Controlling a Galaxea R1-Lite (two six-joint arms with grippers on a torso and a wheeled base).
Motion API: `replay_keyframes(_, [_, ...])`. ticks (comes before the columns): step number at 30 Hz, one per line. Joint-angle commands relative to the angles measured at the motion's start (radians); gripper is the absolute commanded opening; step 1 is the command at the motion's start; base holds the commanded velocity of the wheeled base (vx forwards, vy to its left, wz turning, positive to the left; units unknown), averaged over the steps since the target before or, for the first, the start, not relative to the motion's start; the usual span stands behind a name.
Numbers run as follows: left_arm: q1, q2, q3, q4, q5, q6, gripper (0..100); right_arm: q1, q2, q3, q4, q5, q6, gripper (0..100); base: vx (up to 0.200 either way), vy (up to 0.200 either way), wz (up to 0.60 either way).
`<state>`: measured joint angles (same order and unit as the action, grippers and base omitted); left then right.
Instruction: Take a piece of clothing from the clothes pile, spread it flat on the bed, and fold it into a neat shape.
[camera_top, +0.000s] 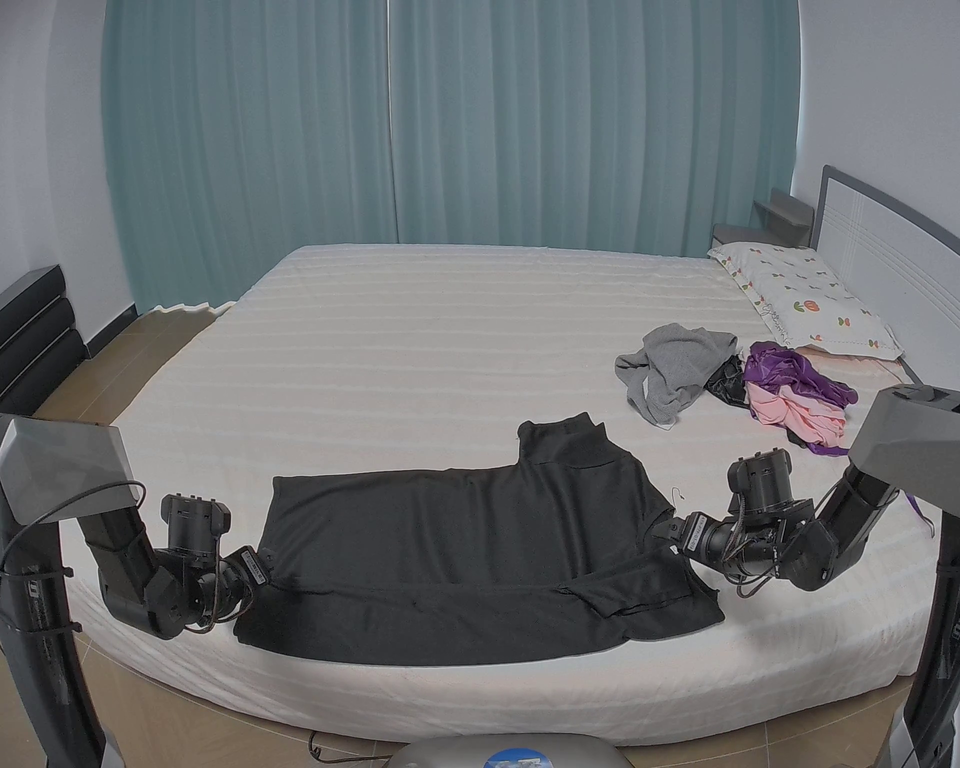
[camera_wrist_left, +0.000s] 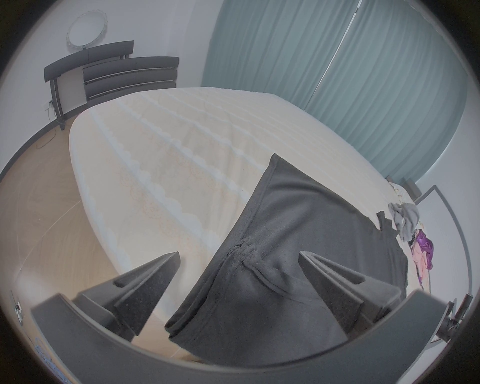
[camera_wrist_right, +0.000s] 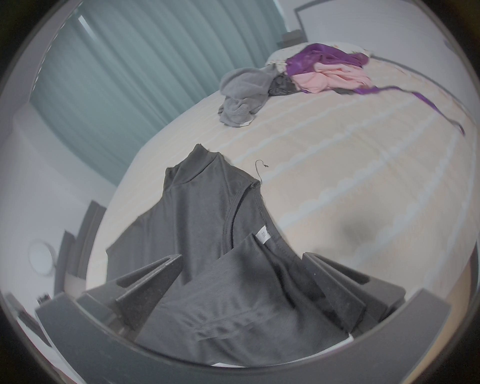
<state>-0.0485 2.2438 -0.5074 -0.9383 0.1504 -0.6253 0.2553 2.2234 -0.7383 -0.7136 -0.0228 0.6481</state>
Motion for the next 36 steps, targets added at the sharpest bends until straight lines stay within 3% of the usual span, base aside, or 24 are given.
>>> replay_keyframes(1, [0.002, -0.132, 0.086, -0.011, -0.029, -0.016, 100, 0.051, -0.131, 0.088, 0.0, -0.011, 0.203, 100, 0.0, 0.0, 0.0])
replay_keyframes(4, [-0.005, -0.142, 0.11, -0.03, -0.028, -0.062, 100, 0.059, -0.156, 0.139, -0.033, -0.016, 0.266, 100, 0.0, 0.0, 0.0])
replay_keyframes(13, [0.006, -0.128, 0.124, -0.042, -0.104, -0.108, 100, 0.107, -0.071, 0.287, -0.345, -0.025, 0.262, 100, 0.133, 0.0, 0.0])
replay_keyframes(18, [0.004, -0.125, 0.132, -0.04, -0.149, -0.113, 100, 0.122, -0.039, 0.292, -0.362, -0.025, 0.266, 100, 0.12, 0.0, 0.0])
replay_keyframes(23, [0.007, -0.118, 0.165, -0.031, -0.249, -0.122, 100, 0.128, -0.036, 0.309, -0.363, -0.023, 0.269, 100, 0.0, 0.0, 0.0])
replay_keyframes(32, [0.007, -0.024, 0.118, -0.04, -0.241, -0.123, 100, 0.137, -0.022, 0.31, -0.365, -0.023, 0.269, 100, 0.0, 0.0, 0.0])
replay_keyframes(36, [0.002, -0.012, 0.09, -0.04, -0.213, -0.18, 100, 0.136, -0.019, 0.31, -0.365, -0.023, 0.272, 100, 0.0, 0.0, 0.0])
